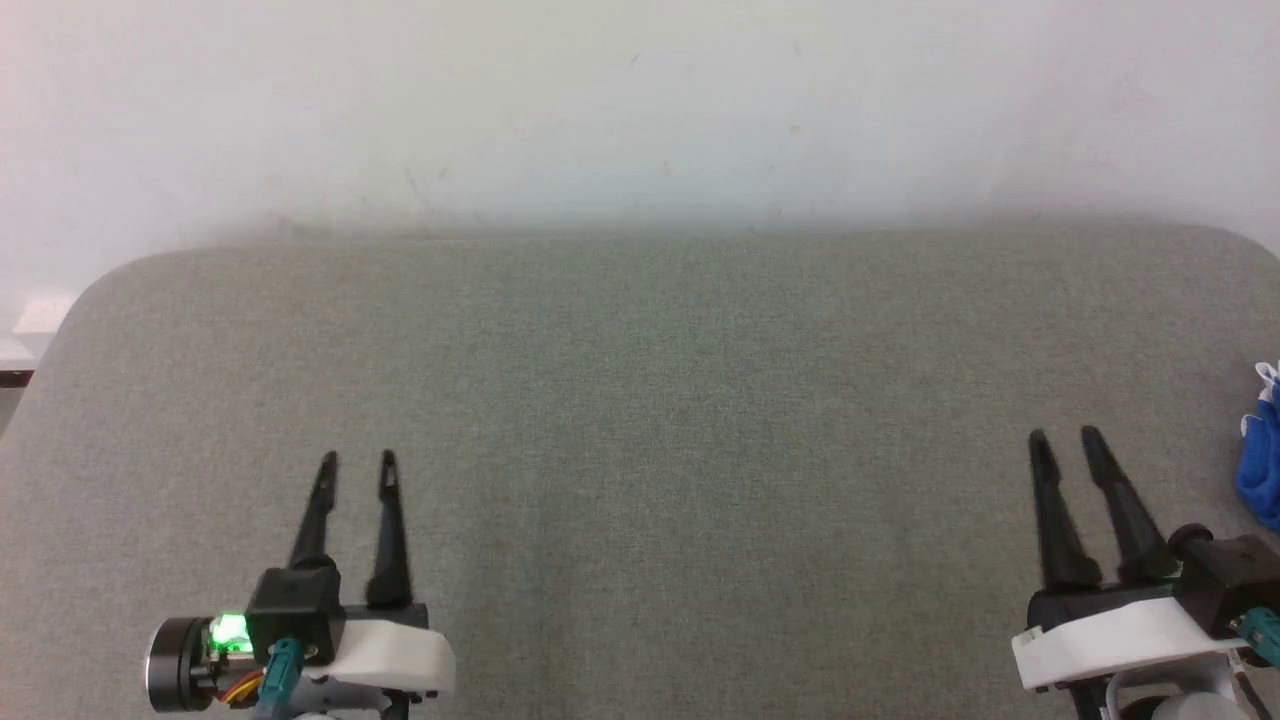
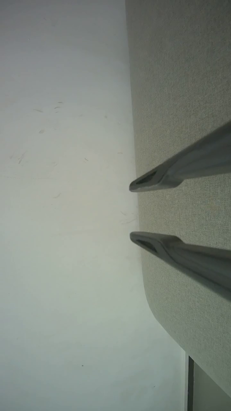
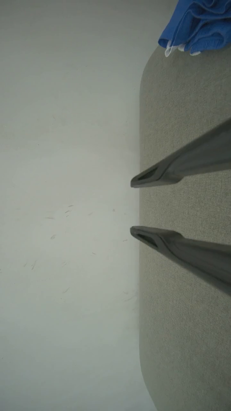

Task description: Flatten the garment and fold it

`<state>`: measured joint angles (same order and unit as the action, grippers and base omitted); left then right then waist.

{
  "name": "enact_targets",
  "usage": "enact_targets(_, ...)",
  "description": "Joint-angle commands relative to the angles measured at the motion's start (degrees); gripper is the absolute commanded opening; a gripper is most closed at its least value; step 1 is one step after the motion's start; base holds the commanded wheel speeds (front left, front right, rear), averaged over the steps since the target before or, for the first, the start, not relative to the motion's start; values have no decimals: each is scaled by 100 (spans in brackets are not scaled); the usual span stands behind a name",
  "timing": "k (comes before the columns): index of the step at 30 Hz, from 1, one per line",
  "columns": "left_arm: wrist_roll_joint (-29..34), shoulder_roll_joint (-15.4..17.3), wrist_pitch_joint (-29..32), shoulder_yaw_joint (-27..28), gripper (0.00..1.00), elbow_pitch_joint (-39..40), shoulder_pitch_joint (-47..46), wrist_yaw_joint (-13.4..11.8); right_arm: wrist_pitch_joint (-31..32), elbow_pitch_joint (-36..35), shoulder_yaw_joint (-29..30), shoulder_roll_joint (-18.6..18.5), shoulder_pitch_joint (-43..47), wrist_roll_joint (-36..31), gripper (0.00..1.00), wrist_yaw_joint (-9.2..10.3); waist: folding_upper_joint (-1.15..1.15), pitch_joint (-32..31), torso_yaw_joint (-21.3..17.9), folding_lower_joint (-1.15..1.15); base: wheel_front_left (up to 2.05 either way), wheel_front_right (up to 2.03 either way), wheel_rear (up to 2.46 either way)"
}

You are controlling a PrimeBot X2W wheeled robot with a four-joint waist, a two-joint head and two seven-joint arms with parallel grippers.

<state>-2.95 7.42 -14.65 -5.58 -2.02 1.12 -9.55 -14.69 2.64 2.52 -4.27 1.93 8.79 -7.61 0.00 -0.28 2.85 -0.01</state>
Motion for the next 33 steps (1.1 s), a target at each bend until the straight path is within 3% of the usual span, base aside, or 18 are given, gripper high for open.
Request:
enact_targets(1, 0, 1, 1, 1, 0, 0, -1, 0, 2, 3, -3, 0, -1, 0, 0, 0, 0, -1, 0, 1, 0, 0, 0)
enact_targets(33, 71, -109, 355, 137, 0, 49, -28, 231, 358, -61, -66, 33, -48, -213, 0, 3, 0, 6, -69, 1, 0, 0, 0)
